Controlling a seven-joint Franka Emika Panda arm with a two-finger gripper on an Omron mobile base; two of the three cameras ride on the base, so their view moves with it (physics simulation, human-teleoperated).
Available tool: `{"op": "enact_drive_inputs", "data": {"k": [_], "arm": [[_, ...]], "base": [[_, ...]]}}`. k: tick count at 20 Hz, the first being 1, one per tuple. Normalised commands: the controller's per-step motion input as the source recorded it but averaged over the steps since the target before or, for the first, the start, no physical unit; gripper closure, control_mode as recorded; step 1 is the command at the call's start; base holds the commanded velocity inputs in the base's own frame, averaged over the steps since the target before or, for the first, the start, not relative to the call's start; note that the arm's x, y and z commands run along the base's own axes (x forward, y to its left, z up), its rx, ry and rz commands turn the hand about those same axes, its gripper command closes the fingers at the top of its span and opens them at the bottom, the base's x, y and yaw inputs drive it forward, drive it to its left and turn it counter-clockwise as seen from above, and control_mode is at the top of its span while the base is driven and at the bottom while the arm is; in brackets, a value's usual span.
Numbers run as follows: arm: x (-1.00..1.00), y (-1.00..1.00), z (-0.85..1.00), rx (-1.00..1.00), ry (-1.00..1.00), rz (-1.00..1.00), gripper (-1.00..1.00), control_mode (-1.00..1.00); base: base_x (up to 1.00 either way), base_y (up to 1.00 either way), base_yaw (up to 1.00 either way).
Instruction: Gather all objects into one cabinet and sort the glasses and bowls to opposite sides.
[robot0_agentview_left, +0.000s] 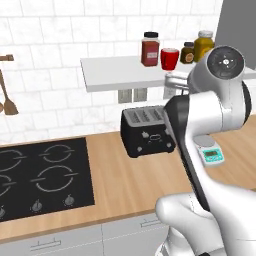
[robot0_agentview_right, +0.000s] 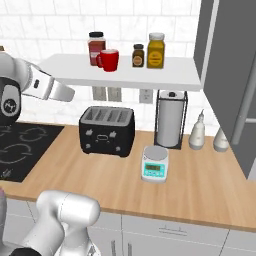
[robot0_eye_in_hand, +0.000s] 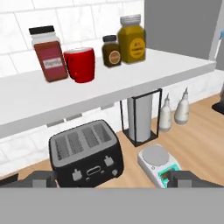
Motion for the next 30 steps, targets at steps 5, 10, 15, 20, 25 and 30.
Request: {"op": "enact_drive_inputs", "data": {"k": [5,10,15,20,25,30], "arm": [[0.52,0.00,0.00,0.00,-0.06,0.00,-1.00,-1.00],[0.56,0.00,0.00,0.00,-0.07,0.00,-1.00,-1.00],[0.40,0.02,0.00,0.00,-0.07,0.00,-1.00,-1.00],[0.14,0.00,0.00,0.00,-0.10,0.00,-1.00,-1.00],[0.25,0.00,0.00,0.00,-0.06,0.00,-1.00,-1.00],[0.41,0.00,0.02,0.00,0.00,0.00,-1.00,-1.00]], "base": [[0.00,0.00,0.00],[0.00,0.00,0.00],[0.00,0.00,0.00],[0.00,0.00,0.00],[0.00,0.00,0.00],[0.00,0.00,0.00]]}}
